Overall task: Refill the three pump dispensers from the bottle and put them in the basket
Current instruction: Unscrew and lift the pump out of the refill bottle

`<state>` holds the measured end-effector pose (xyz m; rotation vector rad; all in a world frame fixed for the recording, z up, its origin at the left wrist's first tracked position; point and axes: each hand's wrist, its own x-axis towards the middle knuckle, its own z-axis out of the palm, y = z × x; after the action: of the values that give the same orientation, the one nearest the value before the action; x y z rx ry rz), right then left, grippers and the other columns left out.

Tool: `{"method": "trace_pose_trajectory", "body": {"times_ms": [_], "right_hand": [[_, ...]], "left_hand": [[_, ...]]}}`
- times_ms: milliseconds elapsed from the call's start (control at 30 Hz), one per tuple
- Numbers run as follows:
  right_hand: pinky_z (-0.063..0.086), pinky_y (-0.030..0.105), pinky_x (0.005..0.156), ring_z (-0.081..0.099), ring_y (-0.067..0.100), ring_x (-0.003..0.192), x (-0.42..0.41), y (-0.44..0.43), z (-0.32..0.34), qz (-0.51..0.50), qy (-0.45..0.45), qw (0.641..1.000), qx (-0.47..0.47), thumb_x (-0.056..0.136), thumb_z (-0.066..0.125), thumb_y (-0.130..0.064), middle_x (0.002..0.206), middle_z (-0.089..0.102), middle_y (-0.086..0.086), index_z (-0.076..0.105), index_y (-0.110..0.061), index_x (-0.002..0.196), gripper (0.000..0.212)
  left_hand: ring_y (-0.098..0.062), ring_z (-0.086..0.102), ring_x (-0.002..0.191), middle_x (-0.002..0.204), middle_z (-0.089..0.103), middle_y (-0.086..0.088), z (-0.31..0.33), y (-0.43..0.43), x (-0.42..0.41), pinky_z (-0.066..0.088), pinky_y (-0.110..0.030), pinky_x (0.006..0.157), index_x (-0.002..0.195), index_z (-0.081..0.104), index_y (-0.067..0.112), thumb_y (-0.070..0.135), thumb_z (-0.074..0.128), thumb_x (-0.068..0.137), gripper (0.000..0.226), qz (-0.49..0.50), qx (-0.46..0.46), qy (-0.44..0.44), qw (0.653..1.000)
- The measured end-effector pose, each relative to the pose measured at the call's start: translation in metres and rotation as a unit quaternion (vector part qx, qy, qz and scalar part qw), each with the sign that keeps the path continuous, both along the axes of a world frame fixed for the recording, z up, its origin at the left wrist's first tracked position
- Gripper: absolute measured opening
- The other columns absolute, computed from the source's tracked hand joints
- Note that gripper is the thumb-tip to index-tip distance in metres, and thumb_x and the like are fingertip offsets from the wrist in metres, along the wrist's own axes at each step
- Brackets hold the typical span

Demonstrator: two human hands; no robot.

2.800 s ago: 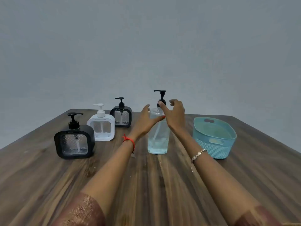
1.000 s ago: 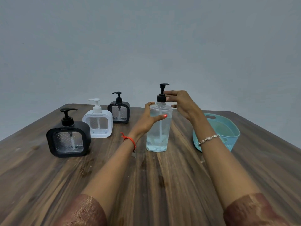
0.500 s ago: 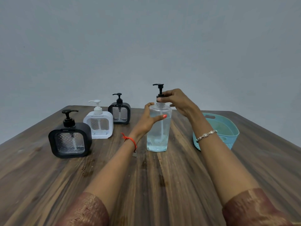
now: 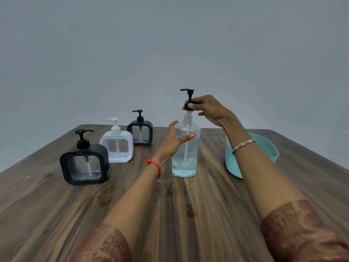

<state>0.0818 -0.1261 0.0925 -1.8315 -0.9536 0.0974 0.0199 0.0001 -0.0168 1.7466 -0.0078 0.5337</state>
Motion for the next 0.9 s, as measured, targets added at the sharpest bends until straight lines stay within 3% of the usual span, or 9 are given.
{"method": "trace_pose_trajectory", "body": {"times_ms": [100,167,233,367,500,600,700,900], "right_hand": [[0.043,0.030,0.077,0.057,0.016,0.098,-0.001,-0.001,0.010,-0.032,-0.017,0.999,0.017,0.088,0.062,-0.018,0.108,0.068,0.010,0.066,-0.003,0.108,0.025],[0.045,0.028,0.071,0.057,0.016,0.089,-0.004,-0.002,0.019,-0.061,-0.032,0.997,0.015,0.082,0.070,-0.021,0.097,0.069,0.008,0.068,-0.002,0.100,0.026],[0.046,0.027,0.068,0.056,0.016,0.080,-0.005,-0.003,0.026,-0.084,-0.031,0.996,0.029,0.080,0.072,-0.026,0.085,0.067,0.006,0.068,-0.003,0.092,0.026],[0.048,0.028,0.065,0.063,0.018,0.071,0.001,-0.005,0.042,-0.140,-0.037,0.981,0.132,0.081,0.071,-0.023,0.096,0.069,0.022,0.063,0.012,0.099,0.040],[0.046,0.023,0.056,0.056,0.017,0.065,0.002,-0.004,0.061,-0.187,-0.077,0.963,0.180,0.076,0.075,-0.027,0.088,0.065,0.020,0.060,0.017,0.096,0.050],[0.044,0.015,0.048,0.056,0.016,0.065,-0.002,-0.004,0.073,-0.197,-0.084,0.959,0.186,0.077,0.074,-0.025,0.096,0.065,0.022,0.059,0.013,0.099,0.046],[0.043,0.014,0.050,0.055,0.017,0.066,-0.003,-0.003,0.078,-0.202,-0.096,0.956,0.189,0.078,0.073,-0.025,0.101,0.064,0.023,0.059,0.010,0.099,0.043],[0.038,0.013,0.047,0.049,0.016,0.062,-0.008,-0.003,0.085,-0.214,-0.121,0.955,0.166,0.082,0.069,-0.021,0.087,0.056,0.015,0.044,-0.009,0.070,0.031]], "left_hand": [[-0.014,0.048,0.117,0.134,0.044,-0.001,0.001,-0.001,-0.001,0.043,-0.016,0.085,0.140,0.022,0.014,0.026,0.069,0.082,0.076,0.000,0.008,-0.006,1.000],[-0.012,0.050,0.110,0.127,0.046,0.001,0.002,-0.002,-0.002,0.044,-0.013,0.077,0.136,0.028,0.013,0.024,0.069,0.082,0.068,-0.003,0.007,-0.016,1.000],[-0.014,0.053,0.111,0.128,0.049,-0.004,0.001,-0.002,-0.001,0.047,-0.017,0.081,0.133,0.033,0.011,0.022,0.070,0.081,0.065,-0.007,-0.004,-0.023,1.000],[-0.011,0.056,0.102,0.122,0.052,-0.004,0.001,-0.003,-0.002,0.049,-0.013,0.073,0.125,0.036,0.015,0.018,0.069,0.082,0.055,-0.014,-0.013,-0.022,1.000],[-0.012,0.056,0.104,0.125,0.051,-0.005,0.001,-0.003,-0.002,0.048,-0.015,0.074,0.131,0.033,0.013,0.019,0.069,0.082,0.061,-0.017,-0.025,-0.017,0.999],[-0.018,0.055,0.113,0.130,0.050,-0.007,0.000,-0.002,-0.001,0.049,-0.020,0.081,0.134,0.032,0.013,0.021,0.070,0.081,0.066,-0.016,-0.033,-0.010,0.999],[-0.019,0.054,0.115,0.131,0.049,-0.008,-0.001,-0.001,-0.001,0.049,-0.020,0.082,0.135,0.031,0.011,0.021,0.069,0.082,0.066,-0.018,-0.026,-0.012,0.999],[-0.018,0.054,0.114,0.130,0.050,-0.007,-0.001,0.000,0.002,0.049,-0.019,0.081,0.134,0.032,0.010,0.020,0.069,0.082,0.065,-0.019,-0.026,-0.015,0.999]]}}
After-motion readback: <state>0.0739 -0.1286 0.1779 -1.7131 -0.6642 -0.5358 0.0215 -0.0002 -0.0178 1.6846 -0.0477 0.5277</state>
